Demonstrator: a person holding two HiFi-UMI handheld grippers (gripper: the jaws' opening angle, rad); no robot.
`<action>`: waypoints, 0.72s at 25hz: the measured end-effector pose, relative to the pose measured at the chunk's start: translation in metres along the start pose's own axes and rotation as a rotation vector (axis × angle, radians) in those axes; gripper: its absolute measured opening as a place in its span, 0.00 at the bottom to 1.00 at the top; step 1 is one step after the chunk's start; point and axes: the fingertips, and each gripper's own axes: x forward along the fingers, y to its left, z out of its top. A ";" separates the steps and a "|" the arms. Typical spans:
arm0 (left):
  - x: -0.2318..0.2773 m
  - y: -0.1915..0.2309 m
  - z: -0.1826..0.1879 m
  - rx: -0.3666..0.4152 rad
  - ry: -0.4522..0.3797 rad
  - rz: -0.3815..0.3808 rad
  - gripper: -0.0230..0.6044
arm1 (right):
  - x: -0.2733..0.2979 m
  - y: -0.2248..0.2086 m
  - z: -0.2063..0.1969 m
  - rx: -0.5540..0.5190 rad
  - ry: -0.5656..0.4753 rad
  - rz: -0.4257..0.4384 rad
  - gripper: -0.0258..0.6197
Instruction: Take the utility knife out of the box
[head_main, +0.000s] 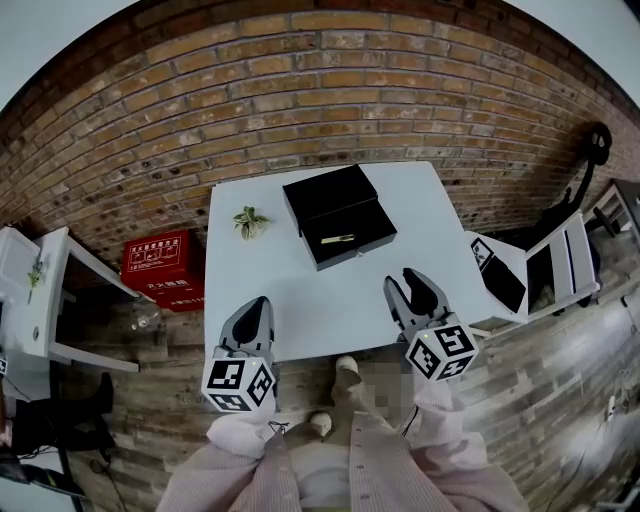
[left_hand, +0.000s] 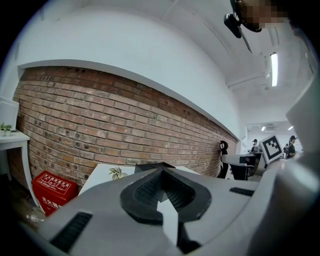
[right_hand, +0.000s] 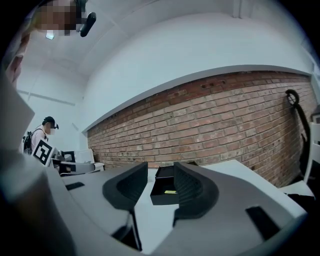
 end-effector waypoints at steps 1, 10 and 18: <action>0.009 0.001 -0.001 -0.001 0.006 0.002 0.02 | 0.008 -0.006 0.000 -0.003 0.007 0.005 0.27; 0.075 0.018 -0.009 -0.061 0.047 0.070 0.02 | 0.081 -0.049 -0.011 0.006 0.088 0.067 0.27; 0.113 0.027 -0.022 -0.107 0.084 0.118 0.02 | 0.124 -0.072 -0.025 0.007 0.161 0.128 0.27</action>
